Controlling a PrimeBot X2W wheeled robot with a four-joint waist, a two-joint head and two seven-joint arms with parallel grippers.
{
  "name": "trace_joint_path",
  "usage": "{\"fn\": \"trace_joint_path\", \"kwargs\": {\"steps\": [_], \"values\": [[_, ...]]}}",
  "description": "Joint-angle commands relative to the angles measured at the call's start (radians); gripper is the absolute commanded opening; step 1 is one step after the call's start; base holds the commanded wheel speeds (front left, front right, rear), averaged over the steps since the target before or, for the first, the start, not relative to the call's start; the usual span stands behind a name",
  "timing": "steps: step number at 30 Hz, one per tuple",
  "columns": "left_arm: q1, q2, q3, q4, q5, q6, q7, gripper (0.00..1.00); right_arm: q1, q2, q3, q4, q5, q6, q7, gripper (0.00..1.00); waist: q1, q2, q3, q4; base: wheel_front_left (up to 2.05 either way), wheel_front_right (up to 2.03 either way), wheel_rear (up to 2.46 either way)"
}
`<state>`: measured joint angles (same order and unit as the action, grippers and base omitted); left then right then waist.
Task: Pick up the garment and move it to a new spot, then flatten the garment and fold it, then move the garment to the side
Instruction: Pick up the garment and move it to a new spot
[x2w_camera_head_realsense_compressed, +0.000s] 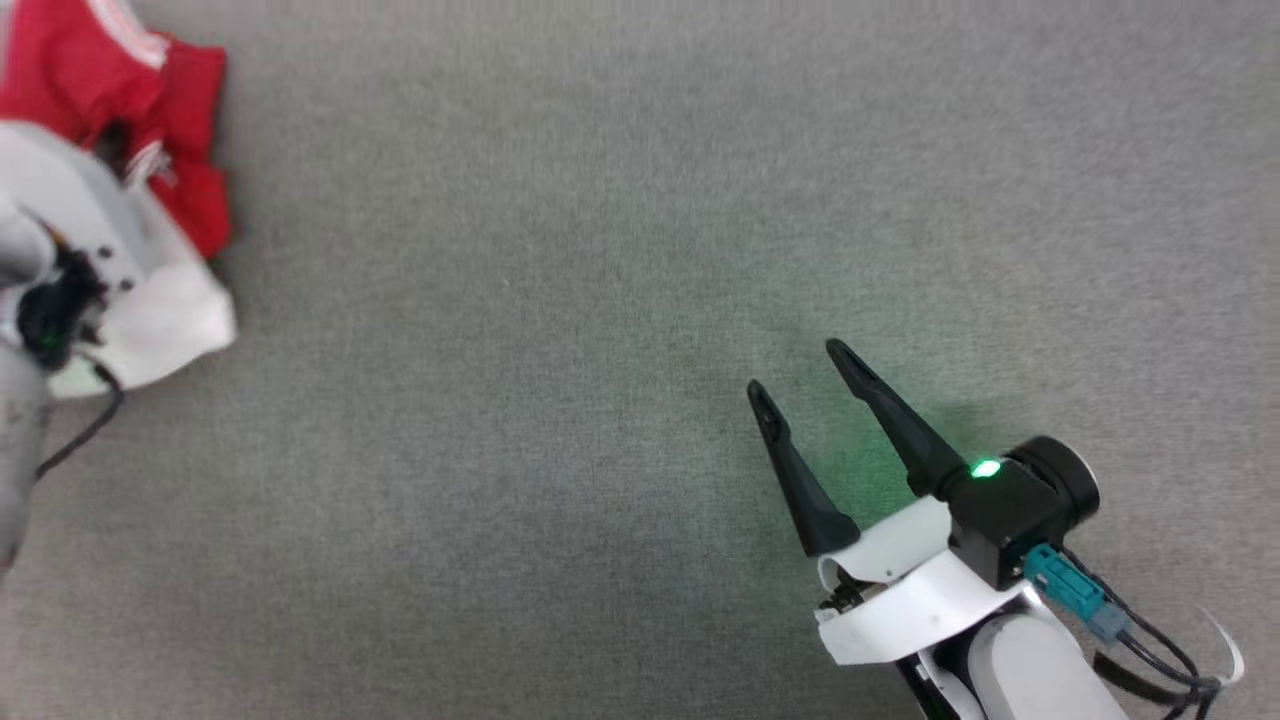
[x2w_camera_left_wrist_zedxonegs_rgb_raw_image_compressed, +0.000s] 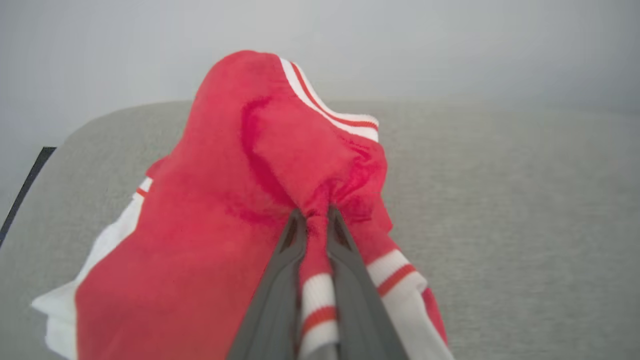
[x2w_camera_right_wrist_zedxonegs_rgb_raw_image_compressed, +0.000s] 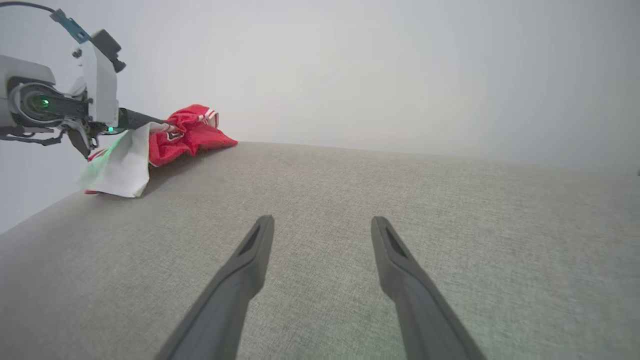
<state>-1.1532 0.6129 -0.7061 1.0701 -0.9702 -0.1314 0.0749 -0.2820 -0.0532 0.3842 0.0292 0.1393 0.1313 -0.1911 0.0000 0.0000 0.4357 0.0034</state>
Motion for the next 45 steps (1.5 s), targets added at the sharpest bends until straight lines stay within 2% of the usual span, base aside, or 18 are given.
{"fn": "trace_joint_path", "kwargs": {"steps": [1, 10, 19, 23, 27, 32, 45], "values": [[-0.009, -0.013, -0.007, -0.027, -0.017, 0.002, -0.017, 0.00, 0.020, 0.002, -0.009, 0.007, 0.012, -0.001, -0.010, 1.00, 0.0000, 0.0000, -0.071, -0.009, 0.00, 0.00, 0.00], [-0.017, -0.062, -0.108, -0.290, -0.118, 0.002, -0.014, 0.00, 0.076, 0.004, -0.051, 0.031, 0.074, -0.001, -0.047, 1.00, 0.0000, 0.0000, -0.160, -0.045, 0.00, 0.00, 0.00], [-0.078, -0.146, -0.341, -0.495, -0.071, 0.001, 0.060, 0.00, 0.086, 0.004, -0.089, 0.036, 0.125, -0.001, -0.070, 1.00, 0.0000, 0.0000, -0.154, -0.123, 0.00, 0.00, 0.00], [-0.087, -0.174, -0.444, -0.557, -0.086, 0.002, 0.072, 0.00, 0.070, 0.004, -0.099, 0.034, 0.140, -0.001, -0.074, 1.00, 0.0000, 0.0000, -0.130, -0.166, 0.00, 0.00, 0.00], [-0.077, -0.183, -0.518, -0.562, -0.109, 0.002, 0.065, 0.00, 0.059, 0.004, -0.108, 0.015, 0.161, -0.001, -0.074, 1.00, 0.0000, 0.0000, -0.104, -0.204, 0.00, 0.00, 0.00], [-0.050, -0.194, -0.562, -0.512, -0.113, 0.002, 0.093, 0.00, 0.046, 0.004, -0.103, -0.005, 0.185, -0.001, -0.075, 1.00, 0.0000, 0.0000, -0.073, -0.240, 0.00, 0.00, 0.00], [0.018, -0.201, -0.581, -0.422, -0.057, 0.002, 0.254, 0.00, 0.033, 0.004, -0.088, -0.017, 0.215, -0.001, -0.075, 1.00, 0.0000, 0.0000, -0.043, -0.289, 0.00, 0.00, 0.00]]}}
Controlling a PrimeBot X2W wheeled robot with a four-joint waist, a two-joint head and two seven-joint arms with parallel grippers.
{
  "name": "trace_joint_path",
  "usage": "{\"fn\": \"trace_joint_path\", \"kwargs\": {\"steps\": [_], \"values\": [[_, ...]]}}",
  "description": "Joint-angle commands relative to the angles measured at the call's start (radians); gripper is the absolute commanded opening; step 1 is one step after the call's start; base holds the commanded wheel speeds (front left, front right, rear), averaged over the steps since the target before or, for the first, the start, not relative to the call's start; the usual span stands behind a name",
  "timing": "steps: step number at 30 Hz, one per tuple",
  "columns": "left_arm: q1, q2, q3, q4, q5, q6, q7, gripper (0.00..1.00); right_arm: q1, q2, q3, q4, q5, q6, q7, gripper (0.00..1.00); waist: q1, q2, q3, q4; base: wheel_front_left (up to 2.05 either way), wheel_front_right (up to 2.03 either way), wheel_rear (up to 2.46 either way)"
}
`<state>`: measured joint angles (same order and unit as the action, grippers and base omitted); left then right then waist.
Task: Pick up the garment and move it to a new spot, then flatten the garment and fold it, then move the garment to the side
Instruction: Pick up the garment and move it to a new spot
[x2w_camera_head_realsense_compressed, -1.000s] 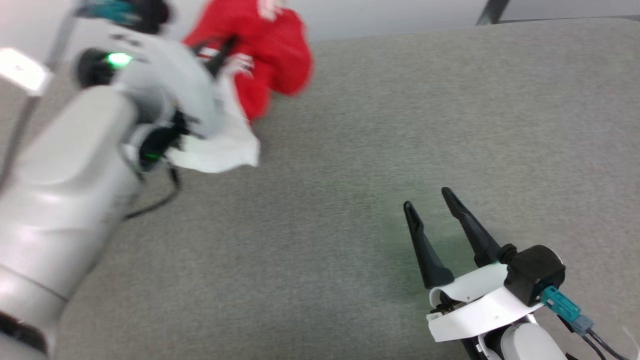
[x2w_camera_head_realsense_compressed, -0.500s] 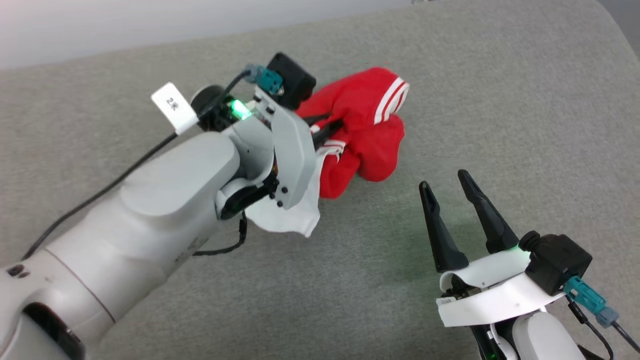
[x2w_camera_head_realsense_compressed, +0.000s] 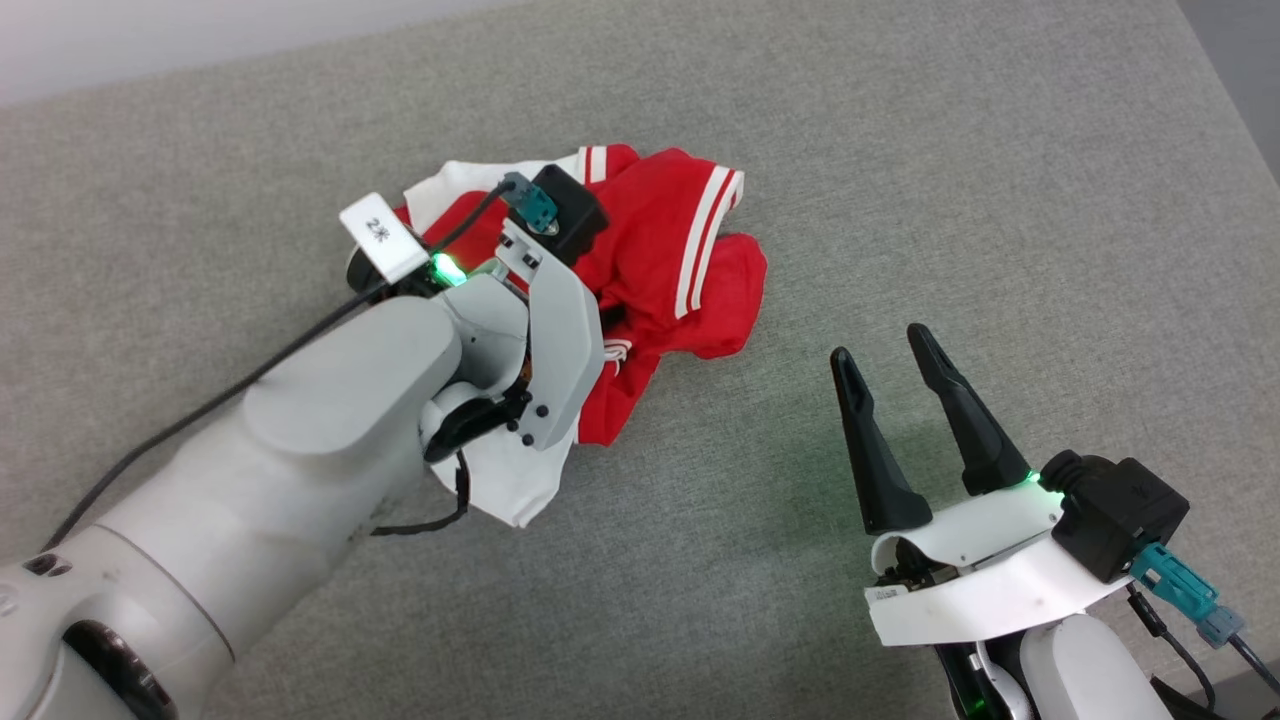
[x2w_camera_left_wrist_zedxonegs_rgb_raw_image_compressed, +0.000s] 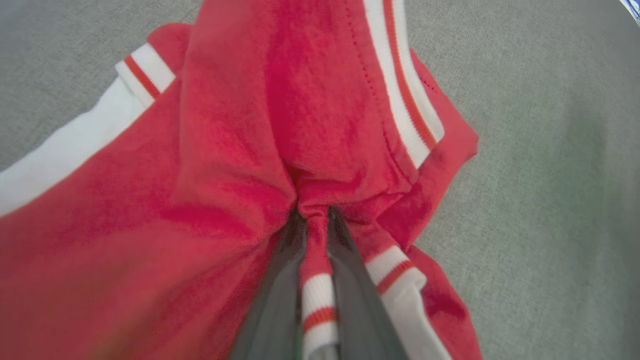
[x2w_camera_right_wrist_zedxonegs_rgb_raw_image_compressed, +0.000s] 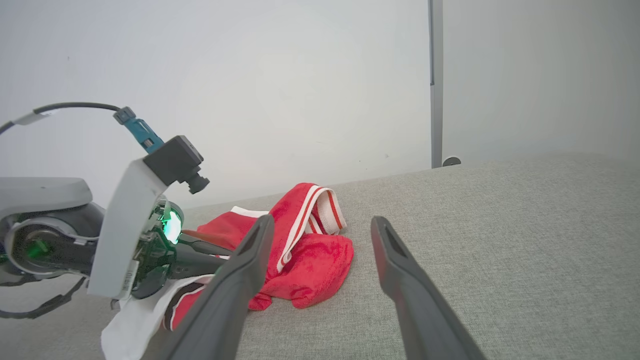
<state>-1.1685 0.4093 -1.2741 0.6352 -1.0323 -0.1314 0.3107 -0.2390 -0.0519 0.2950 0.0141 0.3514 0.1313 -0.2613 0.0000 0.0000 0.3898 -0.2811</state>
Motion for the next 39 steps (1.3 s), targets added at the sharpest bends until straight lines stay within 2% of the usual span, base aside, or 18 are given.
{"fn": "trace_joint_path", "kwargs": {"steps": [1, 3, 4, 6, 7, 12, 18, 23, 27, 28, 33, 39], "values": [[0.038, 0.003, -0.014, 0.013, 0.011, 0.002, 0.027, 0.00, -0.011, 0.003, 0.002, -0.002, 0.004, -0.001, -0.005, 1.00, 0.0000, 0.0000, 0.003, -0.005, 0.00, 0.00, 0.00], [0.044, 0.004, -0.015, 0.014, 0.021, 0.002, 0.040, 0.00, -0.012, 0.003, 0.001, -0.001, 0.006, -0.001, -0.005, 1.00, 0.0000, 0.0000, 0.003, -0.006, 0.00, 0.00, 0.00], [0.050, 0.003, -0.016, 0.015, 0.028, 0.002, 0.050, 0.15, -0.012, 0.003, 0.000, -0.001, 0.006, -0.001, -0.005, 1.00, 0.0000, 0.0000, 0.003, -0.006, 0.00, 0.00, 0.00], [0.062, 0.005, -0.018, 0.012, 0.039, 0.002, 0.066, 0.79, -0.012, 0.003, -0.001, 0.000, 0.006, -0.001, -0.005, 1.00, 0.0000, 0.0000, 0.001, -0.005, 0.00, 0.00, 0.00], [0.064, 0.006, -0.018, 0.013, 0.039, 0.002, 0.063, 1.00, -0.012, 0.003, -0.002, 0.000, 0.005, -0.001, -0.005, 1.00, 0.0000, 0.0000, -0.002, -0.003, 0.00, 0.00, 0.00], [0.039, -0.004, -0.012, 0.007, 0.002, 0.002, 0.003, 1.00, 0.007, 0.003, -0.010, 0.008, -0.007, -0.001, -0.005, 1.00, 0.0000, 0.0000, -0.031, 0.020, 0.00, 0.00, 0.00], [0.009, -0.023, 0.003, -0.005, -0.108, 0.002, -0.150, 1.00, 0.031, 0.002, -0.021, 0.029, -0.037, -0.001, -0.005, 1.00, 0.0000, 0.0000, -0.092, 0.079, 0.00, 0.00, 0.00], [0.047, 0.005, 0.016, -0.050, -0.193, 0.002, -0.263, 1.00, 0.056, 0.002, -0.029, 0.058, -0.075, -0.001, -0.005, 1.00, 0.0000, 0.0000, -0.148, 0.129, 0.00, 0.00, 0.00], [0.125, 0.027, 0.052, -0.064, -0.261, 0.002, -0.379, 1.00, 0.088, 0.002, -0.049, 0.102, -0.111, -0.001, -0.005, 1.00, 0.0000, 0.0000, -0.202, 0.168, 0.00, 0.00, 0.00], [0.125, 0.027, 0.052, -0.064, -0.261, 0.002, -0.379, 1.00, 0.088, 0.002, -0.049, 0.102, -0.111, -0.001, -0.005, 1.00, 0.0000, 0.0000, -0.202, 0.168, 0.00, 0.00, 0.00], [0.286, 0.065, 0.082, -0.088, -0.342, 0.002, -0.495, 1.00, 0.141, 0.001, -0.099, 0.144, -0.155, -0.001, -0.005, 1.00, 0.0000, 0.0000, -0.252, 0.214, 0.00, 0.00, 0.00], [0.469, 0.112, 0.140, -0.109, -0.400, 0.002, -0.565, 1.00, 0.210, -0.016, -0.183, 0.134, -0.178, -0.001, 0.003, 1.00, 0.0000, 0.0000, -0.279, 0.270, 0.00, 0.00, 0.00]]}}
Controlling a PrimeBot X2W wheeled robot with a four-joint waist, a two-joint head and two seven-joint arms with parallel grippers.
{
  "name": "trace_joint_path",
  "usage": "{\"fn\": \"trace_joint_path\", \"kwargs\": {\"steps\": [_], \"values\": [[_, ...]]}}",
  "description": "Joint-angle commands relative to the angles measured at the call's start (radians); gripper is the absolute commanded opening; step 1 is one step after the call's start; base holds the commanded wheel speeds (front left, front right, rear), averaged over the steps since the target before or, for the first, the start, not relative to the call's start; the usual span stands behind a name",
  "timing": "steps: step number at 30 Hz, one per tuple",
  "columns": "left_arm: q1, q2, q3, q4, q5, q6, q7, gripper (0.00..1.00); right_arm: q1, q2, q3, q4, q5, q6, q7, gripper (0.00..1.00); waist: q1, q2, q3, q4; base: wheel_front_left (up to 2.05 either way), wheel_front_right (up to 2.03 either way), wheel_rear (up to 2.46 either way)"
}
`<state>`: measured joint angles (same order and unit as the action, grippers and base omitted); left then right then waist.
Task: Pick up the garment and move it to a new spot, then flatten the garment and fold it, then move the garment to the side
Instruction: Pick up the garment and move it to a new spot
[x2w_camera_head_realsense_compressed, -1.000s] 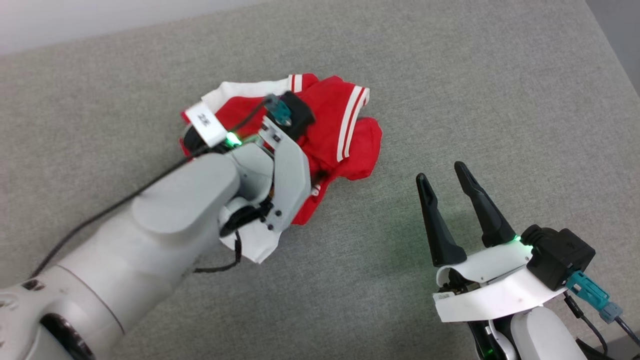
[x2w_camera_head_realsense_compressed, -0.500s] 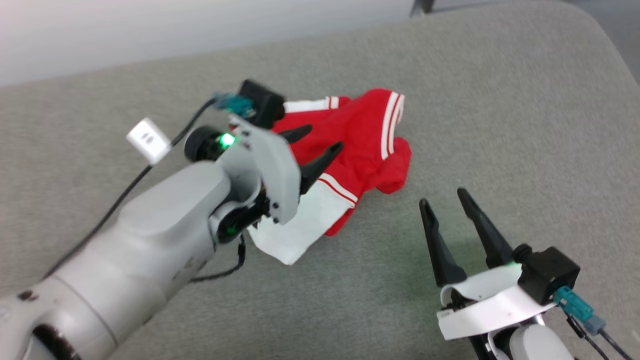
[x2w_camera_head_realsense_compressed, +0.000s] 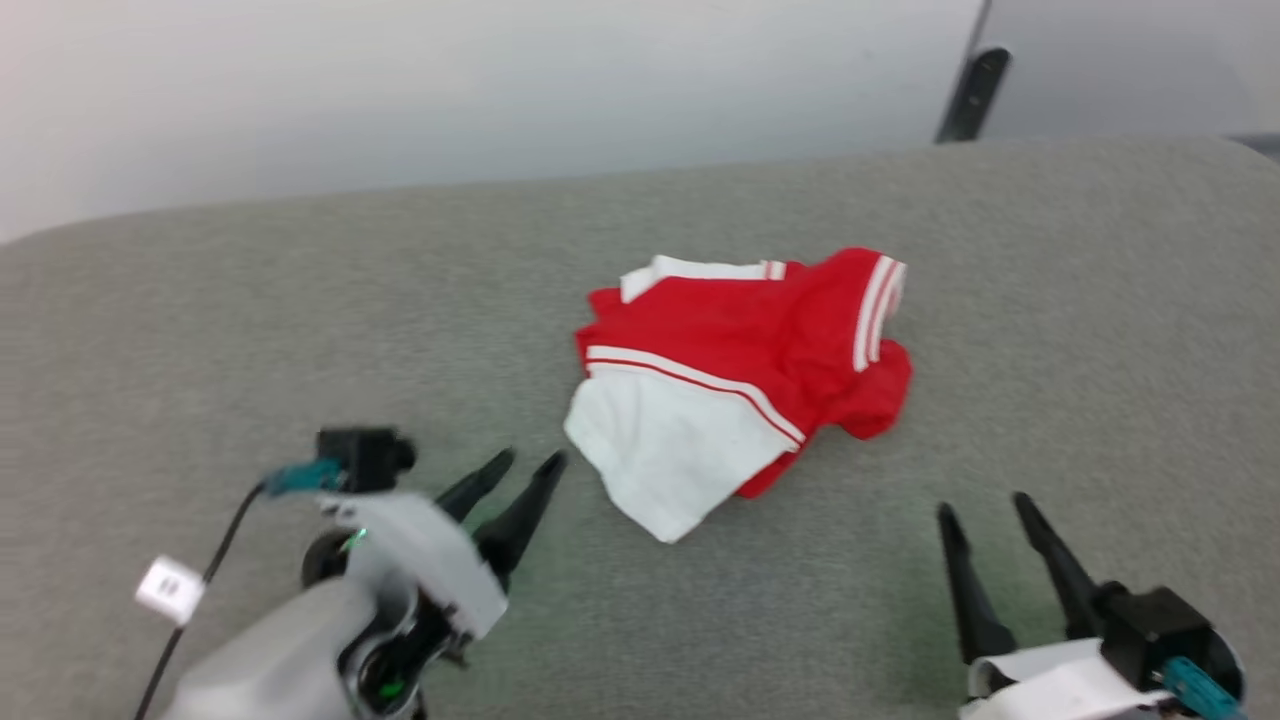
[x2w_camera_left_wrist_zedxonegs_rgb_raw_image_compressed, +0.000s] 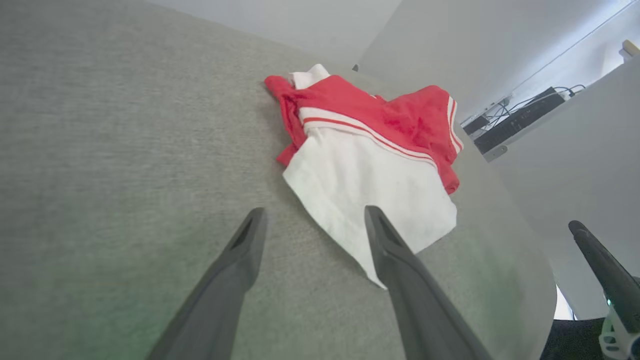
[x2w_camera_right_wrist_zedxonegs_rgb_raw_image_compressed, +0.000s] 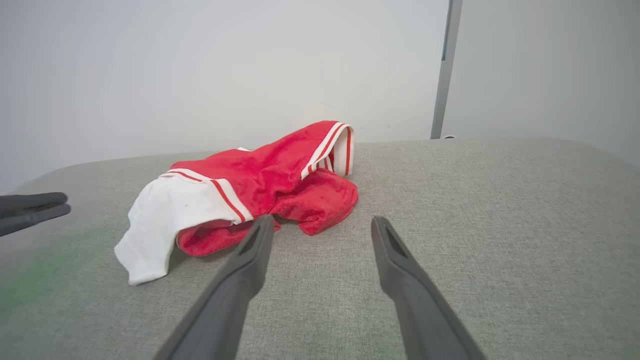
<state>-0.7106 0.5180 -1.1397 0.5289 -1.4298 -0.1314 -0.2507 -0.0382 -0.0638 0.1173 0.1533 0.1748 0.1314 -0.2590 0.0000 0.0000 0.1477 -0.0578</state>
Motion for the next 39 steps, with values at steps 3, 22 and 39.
{"fn": "trace_joint_path", "kwargs": {"steps": [3, 22, 39], "values": [[0.093, 0.019, 0.069, -0.019, -0.004, 0.016, -0.014, 1.00, 0.038, -0.010, -0.040, -0.020, -0.009, -0.001, 0.011, 1.00, 0.0000, 0.0000, -0.045, 0.063, 0.00, 0.00, 0.00], [0.742, -0.076, 0.850, -0.373, 0.675, 0.174, -0.014, 1.00, 0.147, -0.042, -0.161, -0.130, 0.000, -0.001, 0.084, 1.00, 0.0000, 0.0000, -0.126, 0.070, 0.00, 0.00, 0.00], [0.907, -0.314, 1.132, -0.499, 1.095, 0.041, -0.013, 1.00, 0.149, -0.009, -0.191, -0.166, 0.027, -0.001, 0.084, 1.00, 0.0000, 0.0000, -0.145, 0.059, 0.00, 0.00, 0.00]]}}
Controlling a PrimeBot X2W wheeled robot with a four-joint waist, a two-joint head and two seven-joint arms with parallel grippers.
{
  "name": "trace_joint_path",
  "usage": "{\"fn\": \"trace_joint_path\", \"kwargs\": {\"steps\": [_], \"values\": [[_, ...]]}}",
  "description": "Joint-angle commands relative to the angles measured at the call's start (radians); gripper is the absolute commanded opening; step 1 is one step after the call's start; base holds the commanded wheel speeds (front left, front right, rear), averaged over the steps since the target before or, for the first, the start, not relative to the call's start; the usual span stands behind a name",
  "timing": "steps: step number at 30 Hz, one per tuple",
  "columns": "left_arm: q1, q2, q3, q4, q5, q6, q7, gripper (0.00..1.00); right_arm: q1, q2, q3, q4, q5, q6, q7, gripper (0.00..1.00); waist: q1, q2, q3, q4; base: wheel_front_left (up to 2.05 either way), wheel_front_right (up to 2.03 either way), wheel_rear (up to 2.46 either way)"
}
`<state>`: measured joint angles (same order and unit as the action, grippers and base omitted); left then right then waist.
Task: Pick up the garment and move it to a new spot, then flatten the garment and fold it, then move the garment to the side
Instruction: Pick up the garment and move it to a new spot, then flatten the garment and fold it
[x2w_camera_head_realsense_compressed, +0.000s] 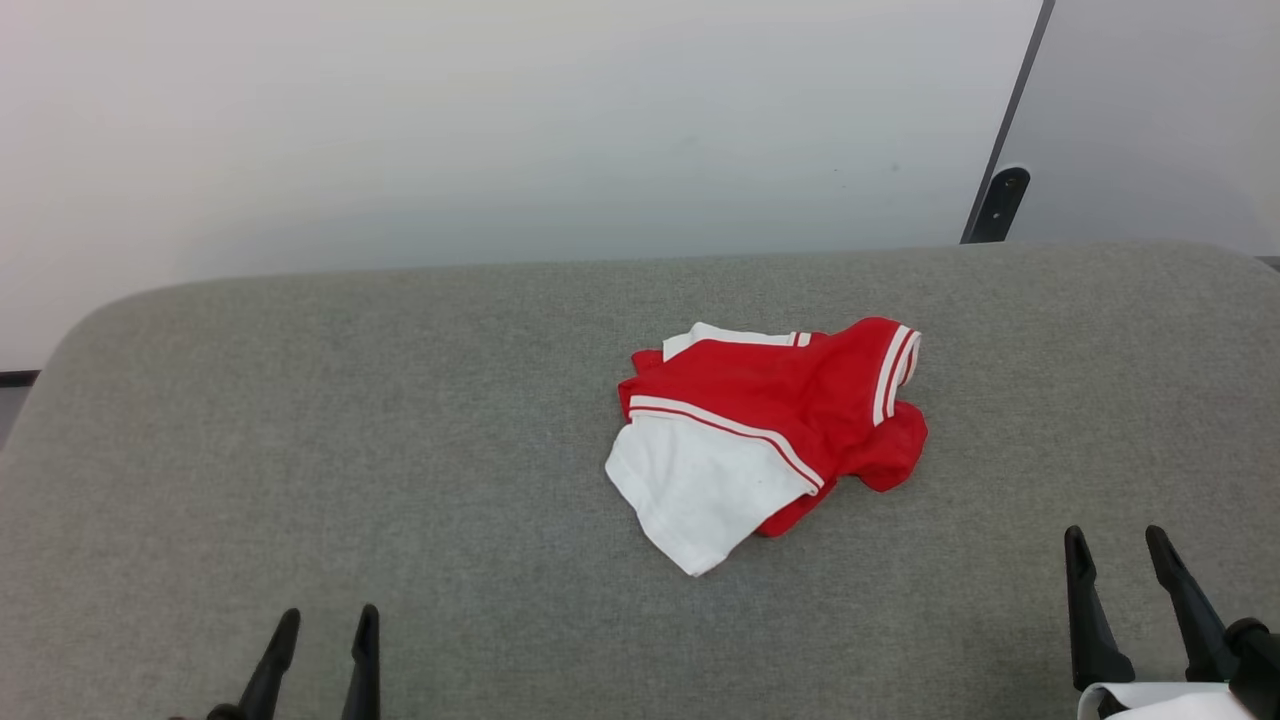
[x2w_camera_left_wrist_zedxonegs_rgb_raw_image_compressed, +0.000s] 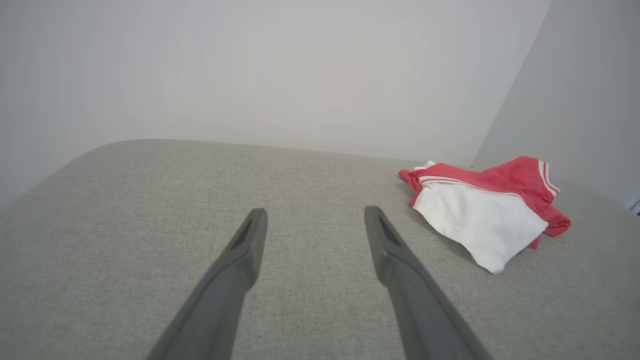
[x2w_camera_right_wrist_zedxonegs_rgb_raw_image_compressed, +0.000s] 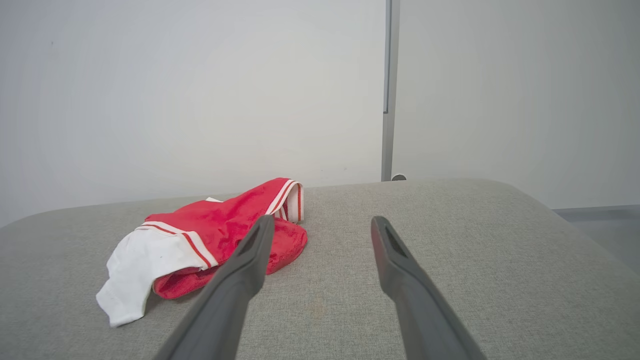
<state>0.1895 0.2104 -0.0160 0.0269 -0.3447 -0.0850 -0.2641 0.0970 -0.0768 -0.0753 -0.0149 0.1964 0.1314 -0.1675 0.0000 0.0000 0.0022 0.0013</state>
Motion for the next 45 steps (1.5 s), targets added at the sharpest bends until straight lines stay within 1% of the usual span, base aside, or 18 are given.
{"fn": "trace_joint_path", "kwargs": {"steps": [1, 5, 11, 23, 31, 33, 36, 38, 40, 43, 44, 45], "values": [[0.008, -0.013, 0.013, 0.007, 0.019, -0.012, 0.000, 1.00, 0.016, 0.005, 0.004, 0.004, 0.005, -0.001, -0.009, 1.00, 0.0000, 0.0000, 0.001, -0.001, 0.00, 0.00, 0.00], [0.006, -0.035, 0.034, 0.013, 0.041, -0.027, 0.000, 1.00, 0.014, 0.011, 0.008, 0.006, 0.005, -0.001, -0.010, 1.00, 0.0000, 0.0000, 0.005, 0.000, 0.00, 0.00, 0.00], [0.001, -0.051, 0.051, 0.014, 0.068, -0.039, 0.000, 1.00, 0.006, 0.015, 0.013, 0.008, -0.001, -0.001, -0.009, 1.00, 0.0000, 0.0000, 0.006, 0.002, 0.00, 0.00, 0.00], [0.013, -0.074, 0.068, 0.014, 0.086, -0.045, 0.000, 1.00, -0.004, 0.020, 0.023, 0.018, -0.003, -0.001, -0.016, 1.00, 0.0000, 0.0000, 0.008, -0.004, 0.00, 0.00, 0.00], [-0.010, -0.077, 0.061, 0.012, 0.085, -0.046, 0.000, 1.00, -0.022, 0.023, 0.035, 0.021, -0.002, -0.001, -0.018, 1.00, 0.0000, 0.0000, 0.016, -0.018, 0.00, 0.00, 0.00], [-0.050, -0.061, 0.039, 0.005, 0.073, -0.046, 0.000, 1.00, -0.027, 0.023, 0.037, 0.021, -0.001, -0.001, -0.021, 1.00, 0.0000, 0.0000, 0.025, -0.022, 0.00, 0.00, 0.00], [-0.152, -0.010, -0.024, 0.005, 0.065, -0.046, 0.000, 1.00, -0.041, 0.025, 0.043, 0.026, 0.004, -0.001, -0.028, 1.00, 0.0000, 0.0000, 0.043, -0.027, 0.00, 0.00, 0.00], [-0.257, 0.034, -0.078, 0.015, 0.047, -0.046, 0.008, 1.00, -0.057, 0.026, 0.052, 0.030, 0.006, -0.001, -0.035, 1.00, 0.0000, 0.0000, 0.062, -0.033, 0.00, 0.00, 0.00], [-0.378, 0.075, -0.137, 0.037, 0.010, -0.046, 0.040, 1.00, -0.070, 0.026, 0.061, 0.037, 0.008, -0.001, -0.044, 1.00, 0.0000, 0.0000, 0.083, -0.038, 0.00, 0.00, 0.00], [-0.567, 0.130, -0.229, 0.109, -0.066, -0.046, 0.161, 1.00, -0.097, 0.027, 0.074, 0.053, 0.013, -0.001, -0.057, 1.00, 0.0000, 0.0000, 0.116, -0.049, 0.00, 0.00, 0.00], [-0.615, 0.132, -0.248, 0.155, -0.108, -0.045, 0.229, 1.00, -0.105, 0.027, 0.081, 0.060, 0.016, -0.001, -0.061, 1.00, 0.0000, 0.0000, 0.126, -0.055, 0.00, 0.00, 0.00], [-0.667, 0.151, -0.289, 0.193, -0.125, -0.045, 0.305, 1.00, -0.115, 0.027, 0.088, 0.067, 0.016, -0.001, -0.065, 1.00, 0.0000, 0.0000, 0.137, -0.061, 0.00, 0.00, 0.00]]}}
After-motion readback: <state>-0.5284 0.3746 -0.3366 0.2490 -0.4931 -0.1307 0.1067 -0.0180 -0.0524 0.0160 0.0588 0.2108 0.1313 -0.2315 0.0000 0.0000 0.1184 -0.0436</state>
